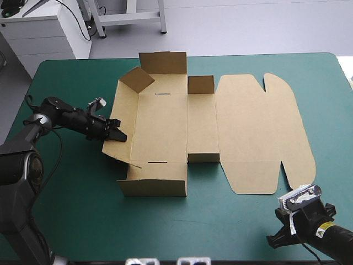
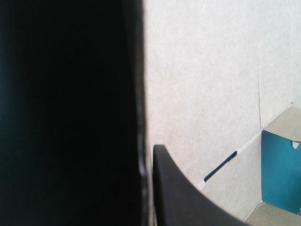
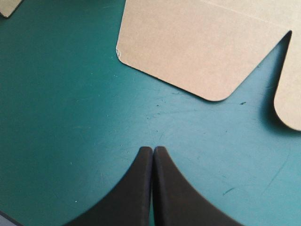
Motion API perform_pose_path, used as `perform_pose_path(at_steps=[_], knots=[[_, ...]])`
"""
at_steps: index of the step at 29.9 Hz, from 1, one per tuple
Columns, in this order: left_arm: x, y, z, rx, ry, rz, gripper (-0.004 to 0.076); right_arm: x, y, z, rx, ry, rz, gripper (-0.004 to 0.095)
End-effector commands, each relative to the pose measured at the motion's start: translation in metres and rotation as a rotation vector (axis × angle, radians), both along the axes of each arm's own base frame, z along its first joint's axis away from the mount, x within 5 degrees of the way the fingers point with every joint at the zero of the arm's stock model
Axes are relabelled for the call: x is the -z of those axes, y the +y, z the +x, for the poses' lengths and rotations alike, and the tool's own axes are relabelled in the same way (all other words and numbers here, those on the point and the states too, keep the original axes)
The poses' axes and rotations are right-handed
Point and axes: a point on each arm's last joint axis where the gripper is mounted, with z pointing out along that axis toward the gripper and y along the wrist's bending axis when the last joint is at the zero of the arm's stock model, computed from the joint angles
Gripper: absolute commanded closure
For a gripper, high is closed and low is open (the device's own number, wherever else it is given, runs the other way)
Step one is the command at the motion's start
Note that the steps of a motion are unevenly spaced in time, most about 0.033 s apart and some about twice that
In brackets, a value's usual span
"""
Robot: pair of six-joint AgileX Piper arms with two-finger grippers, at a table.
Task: Fold the box
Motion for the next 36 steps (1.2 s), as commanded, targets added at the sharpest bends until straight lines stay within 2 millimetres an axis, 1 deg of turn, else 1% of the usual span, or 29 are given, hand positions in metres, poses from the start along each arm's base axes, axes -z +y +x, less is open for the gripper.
perform_pose_path(at_steps=[1, 5, 7, 10, 12, 16, 19, 23, 26, 29, 32, 36], knots=[[-0.035, -0.024, 0.001, 0.108, -0.121, -0.013, 0.0732, -0.01, 0.001, 0.003, 0.008, -0.057, 0.024, 0.0928], [-0.053, -0.037, 0.01, 0.176, -0.208, 0.128, 0.0732, -0.01, 0.001, 0.003, 0.008, -0.057, 0.024, 0.0928], [-0.07, -0.047, 0.016, 0.206, -0.274, 0.197, 0.0732, -0.01, 0.001, 0.003, 0.008, -0.057, 0.024, 0.0928], [-0.1, -0.065, 0.023, 0.27, -0.402, 0.268, 0.0732, -0.01, 0.001, 0.003, 0.007, -0.056, 0.024, 0.0928], [-0.125, -0.08, 0.025, 0.322, -0.507, 0.338, 0.0732, -0.01, 0.001, 0.003, 0.007, -0.056, 0.024, 0.0928], [-0.158, -0.107, 0.023, 0.41, -0.683, 0.537, 0.0732, -0.01, 0.001, 0.003, 0.007, -0.056, 0.024, 0.0928], [-0.18, -0.133, 0.015, 0.489, -0.806, 0.692, 0.0732, -0.01, 0.001, 0.003, 0.007, -0.056, 0.024, 0.0928], [-0.193, -0.165, 0.003, 0.567, -0.934, 0.824, 0.0732, -0.01, 0.001, 0.003, 0.007, -0.056, 0.024, 0.0928], [-0.199, -0.189, -0.005, 0.596, -1.039, 0.918, 0.0732, -0.01, 0.001, 0.003, 0.008, -0.056, 0.021, 0.0928], [-0.202, -0.213, -0.016, 0.626, -1.117, 0.929, 0.0732, -0.01, 0.001, 0.004, 0.008, -0.058, 0.021, 0.0928], [-0.204, -0.225, -0.024, 0.652, -1.156, 0.94, 0.0732, -0.01, 0.001, 0.004, 0.008, -0.058, 0.021, 0.0928], [-0.206, -0.232, -0.031, 0.67, -1.171, 0.949, 0.0732, -0.01, 0.001, 0.004, 0.008, -0.058, 0.021, 0.0928]])
